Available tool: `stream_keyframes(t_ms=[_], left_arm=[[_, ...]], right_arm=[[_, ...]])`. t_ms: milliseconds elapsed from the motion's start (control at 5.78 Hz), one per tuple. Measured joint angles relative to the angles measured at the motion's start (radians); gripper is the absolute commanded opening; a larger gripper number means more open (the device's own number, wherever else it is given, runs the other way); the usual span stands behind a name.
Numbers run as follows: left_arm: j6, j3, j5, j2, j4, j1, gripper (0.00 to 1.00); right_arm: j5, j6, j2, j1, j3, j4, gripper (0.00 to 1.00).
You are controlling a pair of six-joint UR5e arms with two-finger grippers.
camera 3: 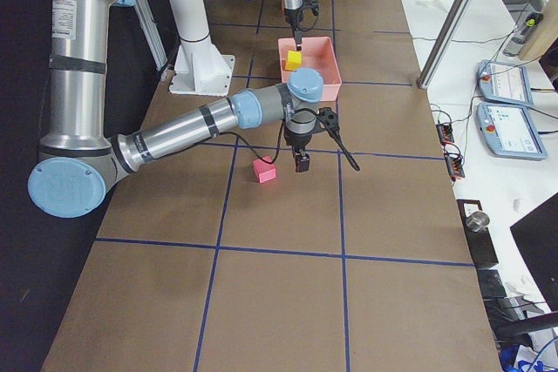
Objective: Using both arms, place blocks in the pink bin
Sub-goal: 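Carry the yellow cube with the left gripper and drop it in the bin, then grasp the pink cube with the right gripper while the left gripper withdraws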
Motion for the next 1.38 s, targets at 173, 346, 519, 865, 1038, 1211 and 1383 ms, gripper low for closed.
stream_keyframes(t_ms=[173, 346, 519, 865, 1038, 1211, 1383], left_arm=[[0.001, 0.000, 0.005, 0.000, 0.000, 0.001, 1.00], [0.002, -0.001, 0.007, 0.001, -0.001, 0.002, 1.00], [0.003, -0.002, 0.007, 0.002, -0.001, 0.002, 1.00], [0.003, -0.007, 0.007, 0.003, -0.001, 0.002, 1.00], [0.004, -0.009, 0.006, 0.003, -0.001, 0.002, 1.00], [0.005, -0.011, 0.005, 0.003, -0.002, 0.002, 1.00], [0.005, -0.015, 0.004, 0.006, -0.002, 0.002, 1.00]], right_arm=[[-0.070, 0.196, -0.092, -0.129, 0.002, 0.254, 0.99], [-0.161, 0.351, -0.159, -0.269, -0.001, 0.433, 0.99], [-0.233, 0.445, -0.189, -0.378, -0.016, 0.526, 0.99], [-0.285, 0.492, -0.197, -0.480, -0.065, 0.592, 0.99], [-0.291, 0.507, -0.180, -0.501, -0.093, 0.598, 0.99], [-0.295, 0.524, -0.151, -0.518, -0.132, 0.599, 0.80], [-0.300, 0.531, -0.132, -0.537, -0.160, 0.597, 0.48]])
